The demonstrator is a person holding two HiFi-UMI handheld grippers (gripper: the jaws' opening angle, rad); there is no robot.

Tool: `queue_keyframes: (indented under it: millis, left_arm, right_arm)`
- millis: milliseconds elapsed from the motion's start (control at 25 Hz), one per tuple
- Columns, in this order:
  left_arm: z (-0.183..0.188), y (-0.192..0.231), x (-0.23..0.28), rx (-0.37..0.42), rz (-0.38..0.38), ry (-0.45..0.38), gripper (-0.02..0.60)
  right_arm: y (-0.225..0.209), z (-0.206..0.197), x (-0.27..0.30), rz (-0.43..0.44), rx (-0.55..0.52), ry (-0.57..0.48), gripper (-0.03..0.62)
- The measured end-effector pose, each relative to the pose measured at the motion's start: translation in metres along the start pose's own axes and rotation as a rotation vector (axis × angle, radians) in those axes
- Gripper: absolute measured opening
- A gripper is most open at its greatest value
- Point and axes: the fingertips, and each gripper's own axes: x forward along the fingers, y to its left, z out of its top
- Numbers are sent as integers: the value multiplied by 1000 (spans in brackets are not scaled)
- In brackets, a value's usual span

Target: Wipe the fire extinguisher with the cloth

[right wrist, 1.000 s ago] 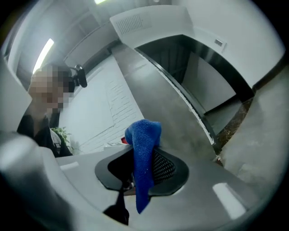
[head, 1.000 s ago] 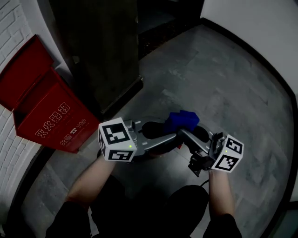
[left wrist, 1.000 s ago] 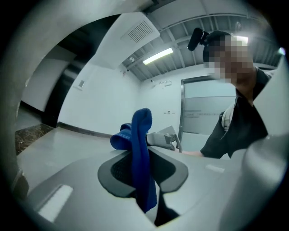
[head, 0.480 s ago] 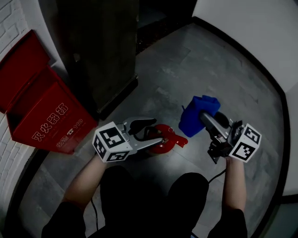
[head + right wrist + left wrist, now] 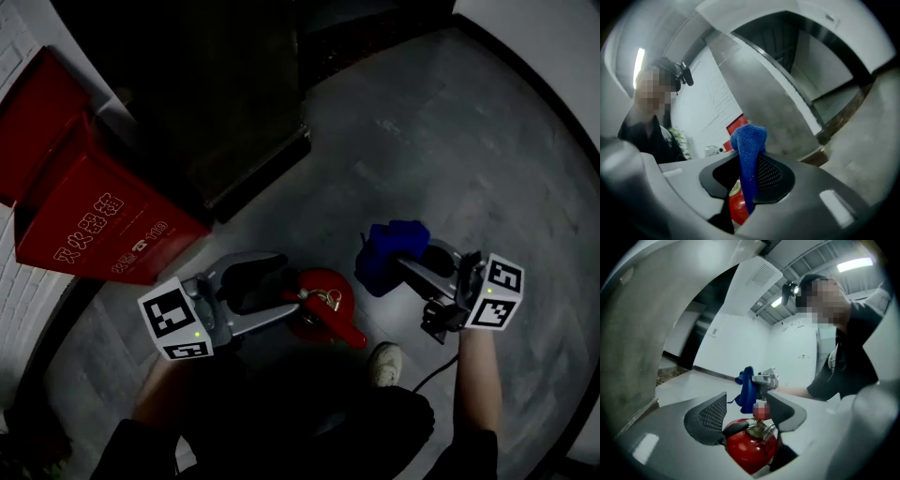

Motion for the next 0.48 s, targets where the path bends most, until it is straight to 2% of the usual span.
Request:
queue_keyframes:
  millis: [120,240,320,480]
  left_arm:
    - [-4,-4,3,-29,18,17,264]
    - [-15,1,7,-16,99,53,264]
    - [-17,5,8,-11,159,52,261]
    - [-14,8,15,23,245,32,258]
  right_arm:
    - [-11,-30,15,261,152,78,74]
    - [-32,-53,39,385,291,117,74]
    - [-50,-79,54,385,367,154,74]
    - [-79,-136,72,297,443,223,72]
